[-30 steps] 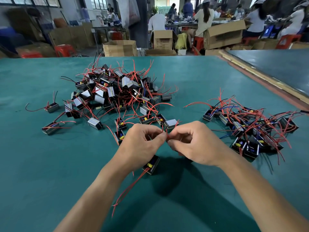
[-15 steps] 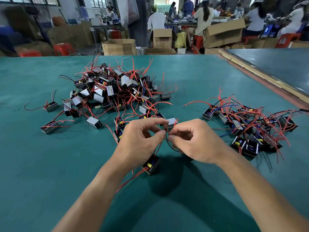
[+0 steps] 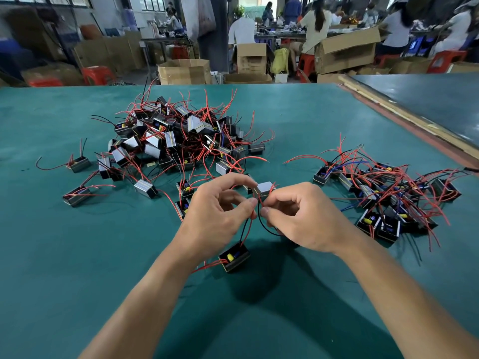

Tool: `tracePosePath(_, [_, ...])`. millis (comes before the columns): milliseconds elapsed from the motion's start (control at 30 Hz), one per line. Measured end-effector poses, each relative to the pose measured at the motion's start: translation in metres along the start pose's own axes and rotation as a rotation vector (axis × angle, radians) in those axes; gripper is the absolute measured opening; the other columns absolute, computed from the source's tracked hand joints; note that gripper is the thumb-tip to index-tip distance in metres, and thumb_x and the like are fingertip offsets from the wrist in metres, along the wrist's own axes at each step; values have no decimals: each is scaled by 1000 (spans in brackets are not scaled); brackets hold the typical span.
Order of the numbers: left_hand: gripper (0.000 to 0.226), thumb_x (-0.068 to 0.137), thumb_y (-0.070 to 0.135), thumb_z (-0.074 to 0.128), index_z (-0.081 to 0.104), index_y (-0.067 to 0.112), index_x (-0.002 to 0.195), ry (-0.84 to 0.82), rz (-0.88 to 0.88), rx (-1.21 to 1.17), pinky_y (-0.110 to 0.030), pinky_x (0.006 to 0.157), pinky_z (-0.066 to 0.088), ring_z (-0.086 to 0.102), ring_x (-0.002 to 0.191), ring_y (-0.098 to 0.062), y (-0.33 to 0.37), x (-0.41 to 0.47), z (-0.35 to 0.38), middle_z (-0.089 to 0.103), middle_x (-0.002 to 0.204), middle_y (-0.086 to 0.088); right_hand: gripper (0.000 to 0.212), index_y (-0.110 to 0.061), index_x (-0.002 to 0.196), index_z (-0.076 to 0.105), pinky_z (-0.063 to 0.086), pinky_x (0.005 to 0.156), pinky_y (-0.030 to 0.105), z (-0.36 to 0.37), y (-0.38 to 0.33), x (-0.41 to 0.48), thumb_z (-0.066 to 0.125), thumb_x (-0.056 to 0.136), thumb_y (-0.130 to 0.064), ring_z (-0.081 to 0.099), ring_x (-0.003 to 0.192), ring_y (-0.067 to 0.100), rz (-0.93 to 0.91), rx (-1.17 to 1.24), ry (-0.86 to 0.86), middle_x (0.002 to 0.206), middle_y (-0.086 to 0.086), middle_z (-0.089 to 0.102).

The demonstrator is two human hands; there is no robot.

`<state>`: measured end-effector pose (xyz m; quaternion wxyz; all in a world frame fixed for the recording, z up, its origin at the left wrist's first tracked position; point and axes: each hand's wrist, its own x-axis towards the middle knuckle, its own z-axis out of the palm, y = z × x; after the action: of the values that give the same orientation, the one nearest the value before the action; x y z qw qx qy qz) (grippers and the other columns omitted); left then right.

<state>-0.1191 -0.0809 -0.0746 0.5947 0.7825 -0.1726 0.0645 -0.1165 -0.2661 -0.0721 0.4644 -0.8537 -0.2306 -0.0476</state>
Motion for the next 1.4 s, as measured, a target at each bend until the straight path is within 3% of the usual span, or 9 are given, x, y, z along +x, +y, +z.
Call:
tracePosePath(67, [15, 84, 23, 66, 63, 33, 93, -1, 10, -24, -36, 46, 35, 41, 46, -15, 0, 0, 0, 71, 66, -4, 20, -16, 71, 71, 34, 52, 20, 0, 0, 0, 62, 82, -30, 41, 48, 4, 1, -7, -5, 53, -10, 53])
tracePosePath(233, [14, 82, 26, 66, 62, 32, 94, -5, 2, -31, -45, 42, 34, 38, 48, -22, -1, 1, 0, 71, 66, -4, 22, -13, 72, 71, 35, 52, 24, 0, 1, 1, 62, 82, -31, 41, 49, 5, 6, -6, -11, 54, -6, 55])
tracePosePath(367, [16, 82, 26, 65, 64, 33, 96, -3, 16, -11, -39, 45, 35, 41, 49, -20, -1, 1, 0, 71, 65, -2, 21, -14, 70, 70, 36, 51, 24, 0, 1, 1, 63, 82, -29, 42, 49, 4, 1, -9, -5, 54, -3, 56])
tracePosePath(467, [16, 85, 19, 67, 65, 32, 95, -1, 16, -20, -31, 48, 35, 43, 48, -16, -1, 1, 1, 70, 64, -2, 23, -13, 70, 70, 36, 51, 24, 1, 0, 1, 62, 81, -32, 42, 50, 5, 7, -12, -7, 57, 4, 58])
tracePosePath(767, [18, 89, 6, 69, 68, 25, 92, -11, 3, -16, -32, 47, 35, 44, 49, -16, 0, 1, 1, 71, 65, -5, 18, -14, 71, 70, 36, 52, 27, -1, 1, 1, 66, 85, -23, 42, 50, 8, 12, -12, -29, 57, 5, 58])
tracePosePath(967, [18, 88, 5, 70, 69, 23, 91, -27, -5, -25, -17, 45, 39, 50, 45, -4, 2, 0, 0, 70, 64, -3, 18, -14, 70, 69, 33, 52, 25, -2, 0, -1, 65, 86, -21, 39, 50, 7, 14, -19, -46, 57, 7, 56])
tracePosePath(1133, [17, 88, 9, 70, 67, 25, 94, -9, -23, -49, -38, 42, 34, 42, 49, -21, 2, 0, -1, 72, 66, -5, 21, -16, 65, 66, 30, 50, 18, -2, -3, -1, 67, 86, -16, 36, 47, 5, 20, -19, -49, 50, -3, 49])
tracePosePath(1233, [13, 87, 6, 71, 67, 18, 87, -18, -70, -96, -24, 41, 38, 44, 44, -13, 2, 1, 0, 71, 64, -3, 21, -12, 66, 68, 29, 49, 17, -3, -3, -1, 68, 87, -16, 35, 47, 5, 26, -15, -52, 50, -7, 46])
tracePosePath(1400, [21, 88, 6, 70, 73, 19, 72, -52, -87, -91, -19, 41, 38, 44, 41, -8, 5, 0, 1, 68, 61, -1, 22, -11, 65, 66, 28, 49, 16, -4, -5, -2, 69, 87, -13, 34, 47, 5, 19, -7, -67, 49, -9, 43])
